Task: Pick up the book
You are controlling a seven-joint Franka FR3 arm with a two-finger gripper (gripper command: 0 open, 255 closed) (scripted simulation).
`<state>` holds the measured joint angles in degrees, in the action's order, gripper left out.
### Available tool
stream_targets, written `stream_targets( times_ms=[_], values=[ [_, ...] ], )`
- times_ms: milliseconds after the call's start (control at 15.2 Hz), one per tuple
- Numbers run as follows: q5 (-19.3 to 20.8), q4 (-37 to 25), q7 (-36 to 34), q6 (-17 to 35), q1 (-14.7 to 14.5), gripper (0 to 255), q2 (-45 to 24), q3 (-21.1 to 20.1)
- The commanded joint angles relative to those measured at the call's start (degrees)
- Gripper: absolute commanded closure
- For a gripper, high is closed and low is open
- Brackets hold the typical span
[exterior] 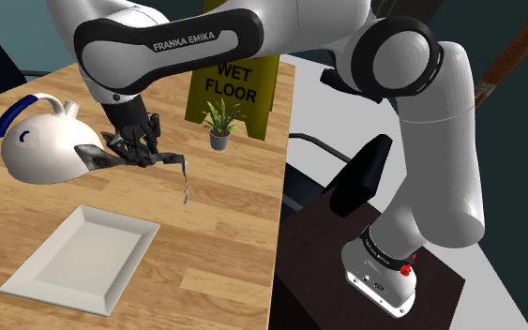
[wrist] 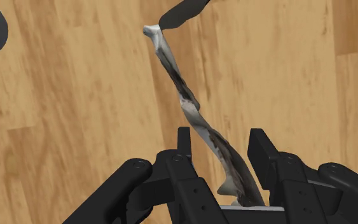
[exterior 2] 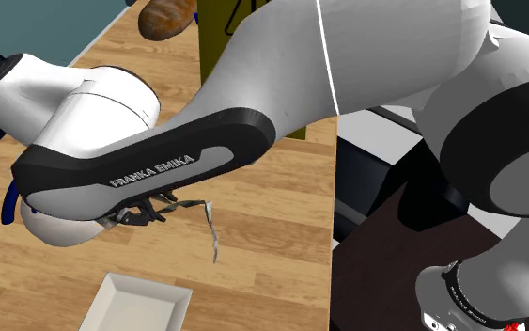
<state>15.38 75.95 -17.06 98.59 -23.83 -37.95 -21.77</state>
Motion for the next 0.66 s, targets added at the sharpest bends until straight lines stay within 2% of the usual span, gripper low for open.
stream_targets(
  times_ms=[0,594],
  values=[
    [-0.2,-0.7,0.2,-1.3,0.0,255,0.6,-0.1],
    [-0.7,-4.5,0.7,-6.1,-0.3,255,1.7,-0.4]
  ],
)
